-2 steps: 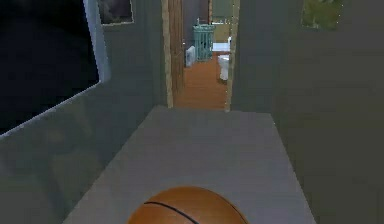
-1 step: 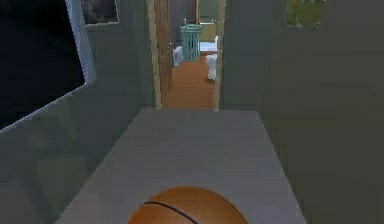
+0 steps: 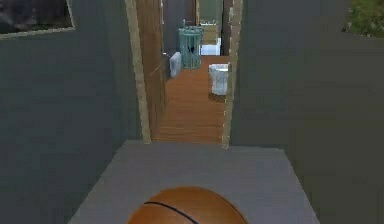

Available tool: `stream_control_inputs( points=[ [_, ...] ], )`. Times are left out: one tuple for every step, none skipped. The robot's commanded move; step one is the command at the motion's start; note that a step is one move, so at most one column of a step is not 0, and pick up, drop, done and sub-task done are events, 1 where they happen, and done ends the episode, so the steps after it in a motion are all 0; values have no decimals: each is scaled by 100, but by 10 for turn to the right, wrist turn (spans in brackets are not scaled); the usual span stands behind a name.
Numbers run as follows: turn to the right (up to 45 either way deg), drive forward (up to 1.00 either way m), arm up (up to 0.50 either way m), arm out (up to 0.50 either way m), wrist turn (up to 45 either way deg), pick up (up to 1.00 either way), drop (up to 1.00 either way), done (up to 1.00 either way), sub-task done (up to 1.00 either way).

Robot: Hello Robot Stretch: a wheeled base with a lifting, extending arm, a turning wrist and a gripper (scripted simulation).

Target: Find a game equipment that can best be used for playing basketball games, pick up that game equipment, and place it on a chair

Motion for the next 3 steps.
stream_control_inputs(
  points=[
    [0, 100, 0, 0, 0, 0, 0, 0, 0],
    [0, 35, 0, 0, 0, 0, 0, 0, 0],
    [0, 90, 0, 0, 0, 0, 0, 0, 0]
  ],
)
